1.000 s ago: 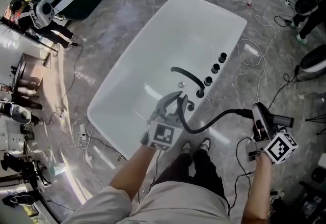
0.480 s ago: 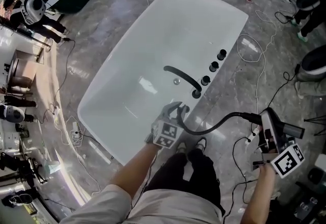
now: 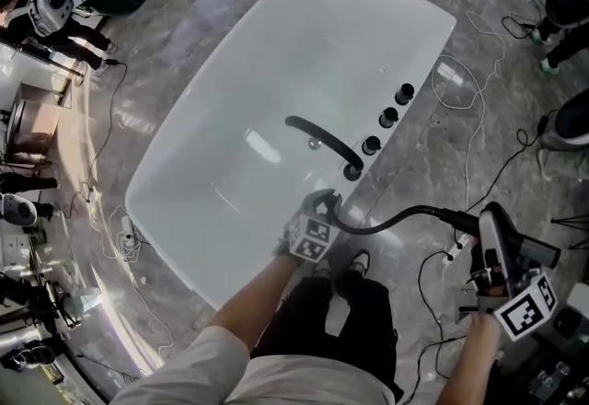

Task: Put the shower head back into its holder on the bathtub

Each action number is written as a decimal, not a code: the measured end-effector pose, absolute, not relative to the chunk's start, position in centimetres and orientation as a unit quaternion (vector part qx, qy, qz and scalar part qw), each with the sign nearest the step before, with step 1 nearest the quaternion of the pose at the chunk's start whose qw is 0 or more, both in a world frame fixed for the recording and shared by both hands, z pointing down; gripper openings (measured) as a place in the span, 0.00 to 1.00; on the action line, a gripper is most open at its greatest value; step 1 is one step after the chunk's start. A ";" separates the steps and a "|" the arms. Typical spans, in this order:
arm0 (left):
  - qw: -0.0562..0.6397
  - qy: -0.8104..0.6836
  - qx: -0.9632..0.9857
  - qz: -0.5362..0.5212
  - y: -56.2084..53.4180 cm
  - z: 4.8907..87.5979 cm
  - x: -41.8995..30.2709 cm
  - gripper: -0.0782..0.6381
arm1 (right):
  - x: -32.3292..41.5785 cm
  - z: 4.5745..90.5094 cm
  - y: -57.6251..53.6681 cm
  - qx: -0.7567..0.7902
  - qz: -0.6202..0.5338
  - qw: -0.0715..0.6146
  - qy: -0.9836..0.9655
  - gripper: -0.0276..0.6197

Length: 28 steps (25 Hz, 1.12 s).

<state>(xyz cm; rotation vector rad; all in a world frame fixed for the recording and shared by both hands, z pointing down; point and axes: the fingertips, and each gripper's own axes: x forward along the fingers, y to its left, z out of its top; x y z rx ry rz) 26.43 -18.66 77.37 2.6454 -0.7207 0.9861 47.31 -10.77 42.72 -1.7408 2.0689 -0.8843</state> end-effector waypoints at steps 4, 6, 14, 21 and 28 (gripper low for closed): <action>0.114 -0.239 0.899 0.348 -18.7 80.4 26.4 0.18 | 47.3 44.6 -11.6 -0.601 -0.313 0.151 0.720 0.22; 0.108 -0.234 0.899 0.355 -18.6 81.5 26.3 0.18 | 46.9 45.4 -12.0 -0.596 -0.315 0.150 0.723 0.22; 0.086 -0.217 0.897 0.375 -17.4 84.3 26.1 0.18 | 45.0 45.2 -13.3 -0.569 -0.314 0.164 0.741 0.22; 0.084 -0.203 0.900 0.376 -16.5 83.2 25.9 0.23 | 42.1 43.1 -14.4 -0.544 -0.316 0.158 0.761 0.22; 0.095 -0.212 0.909 0.345 -15.6 78.4 24.4 0.23 | 39.1 44.3 -15.7 -0.538 -0.320 0.137 0.768 0.22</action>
